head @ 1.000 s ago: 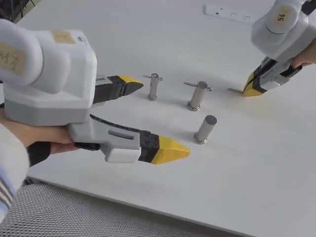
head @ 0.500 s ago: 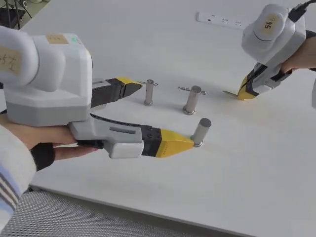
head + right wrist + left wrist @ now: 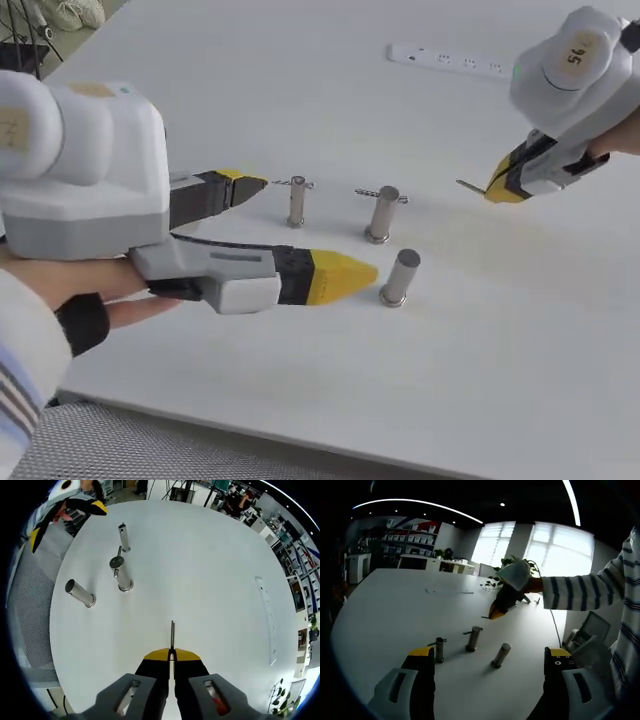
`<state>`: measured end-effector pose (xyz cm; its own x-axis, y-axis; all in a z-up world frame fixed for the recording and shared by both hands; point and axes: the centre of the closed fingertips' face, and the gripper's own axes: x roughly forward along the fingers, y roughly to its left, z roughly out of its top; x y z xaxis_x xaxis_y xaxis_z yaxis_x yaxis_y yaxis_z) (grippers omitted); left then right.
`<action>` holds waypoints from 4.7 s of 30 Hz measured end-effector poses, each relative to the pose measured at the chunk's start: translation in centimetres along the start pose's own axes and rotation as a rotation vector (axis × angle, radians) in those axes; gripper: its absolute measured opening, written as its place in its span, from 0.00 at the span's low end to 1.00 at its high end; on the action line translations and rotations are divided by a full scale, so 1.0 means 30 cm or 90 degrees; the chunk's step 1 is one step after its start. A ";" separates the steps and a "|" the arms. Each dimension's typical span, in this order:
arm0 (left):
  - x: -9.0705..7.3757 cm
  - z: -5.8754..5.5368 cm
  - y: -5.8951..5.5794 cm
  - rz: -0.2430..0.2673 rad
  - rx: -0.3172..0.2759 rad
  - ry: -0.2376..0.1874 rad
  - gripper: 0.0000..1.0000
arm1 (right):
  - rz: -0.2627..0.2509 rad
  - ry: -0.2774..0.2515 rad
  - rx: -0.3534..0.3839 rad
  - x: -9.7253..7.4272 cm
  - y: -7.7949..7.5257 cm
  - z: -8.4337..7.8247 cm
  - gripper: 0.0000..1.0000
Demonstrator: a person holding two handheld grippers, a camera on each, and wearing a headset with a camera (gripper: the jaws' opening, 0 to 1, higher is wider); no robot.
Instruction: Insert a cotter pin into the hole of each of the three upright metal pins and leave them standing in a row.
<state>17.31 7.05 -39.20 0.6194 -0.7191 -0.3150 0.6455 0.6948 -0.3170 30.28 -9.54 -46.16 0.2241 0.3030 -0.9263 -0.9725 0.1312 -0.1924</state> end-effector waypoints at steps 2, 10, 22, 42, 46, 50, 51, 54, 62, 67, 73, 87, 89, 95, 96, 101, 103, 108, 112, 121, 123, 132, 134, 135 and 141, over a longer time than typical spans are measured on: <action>-0.001 -0.005 0.000 0.002 -0.012 0.001 0.89 | -0.007 -0.034 -0.010 -0.022 0.014 0.025 0.00; -0.010 -0.011 -0.012 0.008 -0.032 -0.010 0.87 | -0.070 -0.110 -0.011 -0.102 0.036 0.082 0.00; 0.022 0.018 -0.046 -0.006 -0.039 -0.012 0.75 | -0.148 -0.201 -0.020 -0.245 0.113 0.166 0.00; 0.130 0.120 -0.114 -0.079 -0.036 -0.018 0.61 | -0.249 -0.201 -0.098 -0.303 0.240 0.210 0.00; 0.156 0.122 -0.133 -0.091 -0.035 -0.013 0.59 | -0.257 -0.179 -0.130 -0.282 0.264 0.214 0.00; 0.180 0.124 -0.151 -0.107 -0.041 -0.009 0.54 | -0.251 -0.182 -0.138 -0.268 0.288 0.229 0.00; 0.184 0.125 -0.153 -0.108 -0.044 -0.010 0.53 | -0.250 -0.182 -0.141 -0.267 0.292 0.232 0.00; 0.196 0.124 -0.161 -0.116 -0.046 -0.005 0.49 | -0.249 -0.183 -0.144 -0.266 0.305 0.241 0.00; 0.220 0.104 -0.182 -0.141 -0.046 0.021 0.31 | -0.240 -0.191 -0.138 -0.258 0.324 0.250 0.00; 0.228 0.102 -0.190 -0.158 -0.046 0.025 0.19 | -0.238 -0.193 -0.138 -0.257 0.333 0.256 0.00; 0.238 0.098 -0.180 -0.165 -0.054 0.032 0.13 | -0.235 -0.194 -0.142 -0.257 0.340 0.263 0.00; 0.235 0.097 -0.183 -0.181 -0.049 0.037 0.00 | -0.234 -0.203 -0.145 -0.265 0.344 0.282 0.00; 0.235 0.098 -0.185 -0.183 -0.050 0.037 0.00 | -0.234 -0.204 -0.146 -0.268 0.344 0.284 0.00; 0.237 0.094 -0.186 -0.184 -0.050 0.045 0.00 | -0.234 -0.206 -0.150 -0.270 0.349 0.292 0.00; 0.237 0.090 -0.186 -0.186 -0.051 0.050 0.00 | -0.233 -0.207 -0.152 -0.270 0.351 0.295 0.00; 0.225 0.083 -0.184 -0.198 -0.068 0.061 0.00 | -0.229 -0.211 -0.153 -0.270 0.364 0.303 0.00; 0.224 0.083 -0.186 -0.194 -0.079 0.063 0.00 | -0.231 -0.211 -0.154 -0.271 0.366 0.306 0.00; 0.222 0.081 -0.193 -0.188 -0.040 0.060 0.00 | -0.228 -0.215 -0.144 -0.268 0.365 0.307 0.00; 0.222 0.075 -0.190 -0.187 -0.033 0.067 0.00 | -0.220 -0.216 -0.151 -0.263 0.370 0.304 0.00; 0.215 0.061 -0.194 -0.191 -0.018 0.077 0.00 | -0.211 -0.223 -0.124 -0.259 0.360 0.272 0.14; 0.209 0.067 -0.197 -0.194 -0.005 0.072 0.00 | -0.186 -0.225 -0.100 -0.249 0.365 0.256 0.14; 0.173 0.079 -0.237 -0.230 0.081 0.052 0.00 | -0.025 -0.320 0.056 -0.258 0.406 0.257 0.15; 0.165 0.081 -0.246 -0.240 0.107 0.048 0.00 | 0.000 -0.346 0.082 -0.264 0.407 0.266 0.15; 0.160 0.082 -0.251 -0.247 0.119 0.046 0.00 | 0.022 -0.354 0.097 -0.266 0.415 0.269 0.14; 0.142 0.085 -0.280 -0.275 0.173 0.035 0.00 | 0.068 -0.382 0.121 -0.269 0.439 0.284 0.12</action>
<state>15.66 -1.85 -35.60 0.2510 -0.9335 -0.2562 0.9345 0.3027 -0.1871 16.20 -2.20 -38.46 0.1771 0.7920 -0.5843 -0.9755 0.2202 0.0027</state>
